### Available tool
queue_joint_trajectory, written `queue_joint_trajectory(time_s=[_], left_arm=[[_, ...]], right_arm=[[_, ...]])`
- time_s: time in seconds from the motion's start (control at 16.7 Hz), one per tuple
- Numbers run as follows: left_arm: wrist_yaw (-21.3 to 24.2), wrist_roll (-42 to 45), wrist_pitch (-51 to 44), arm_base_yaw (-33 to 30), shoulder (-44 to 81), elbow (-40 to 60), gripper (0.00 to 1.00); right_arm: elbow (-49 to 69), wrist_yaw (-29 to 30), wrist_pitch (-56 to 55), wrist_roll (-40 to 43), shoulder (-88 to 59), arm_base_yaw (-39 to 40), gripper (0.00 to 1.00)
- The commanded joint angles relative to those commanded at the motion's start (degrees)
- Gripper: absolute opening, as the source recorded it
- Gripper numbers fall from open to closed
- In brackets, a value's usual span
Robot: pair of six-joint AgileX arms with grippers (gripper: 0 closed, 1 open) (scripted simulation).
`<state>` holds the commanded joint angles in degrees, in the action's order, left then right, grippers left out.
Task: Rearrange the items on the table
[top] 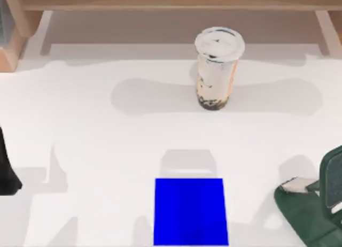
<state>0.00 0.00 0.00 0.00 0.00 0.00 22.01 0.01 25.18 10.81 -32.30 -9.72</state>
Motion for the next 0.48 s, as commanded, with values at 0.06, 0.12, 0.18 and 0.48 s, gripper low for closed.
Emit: queue_joint_trajectory(time_s=[0.06, 0.12, 0.18, 0.48], left_arm=[[0.0, 0.0, 0.0, 0.0, 0.0, 0.0, 1.0], [0.0, 0.0, 0.0, 0.0, 0.0, 0.0, 1.0], [0.0, 0.0, 0.0, 0.0, 0.0, 0.0, 1.0], [0.0, 0.0, 0.0, 0.0, 0.0, 0.0, 1.0]], right_arm=[[1.84, 0.01, 2.2, 0.95, -2.79, -0.81, 1.0], [3.63, 0.0, 4.42, 1.88, -5.7, -1.63, 1.0], [5.41, -0.03, 6.67, 2.78, -8.52, -2.45, 1.0], [14.11, -0.18, 17.82, 6.95, -22.52, -6.85, 1.0]])
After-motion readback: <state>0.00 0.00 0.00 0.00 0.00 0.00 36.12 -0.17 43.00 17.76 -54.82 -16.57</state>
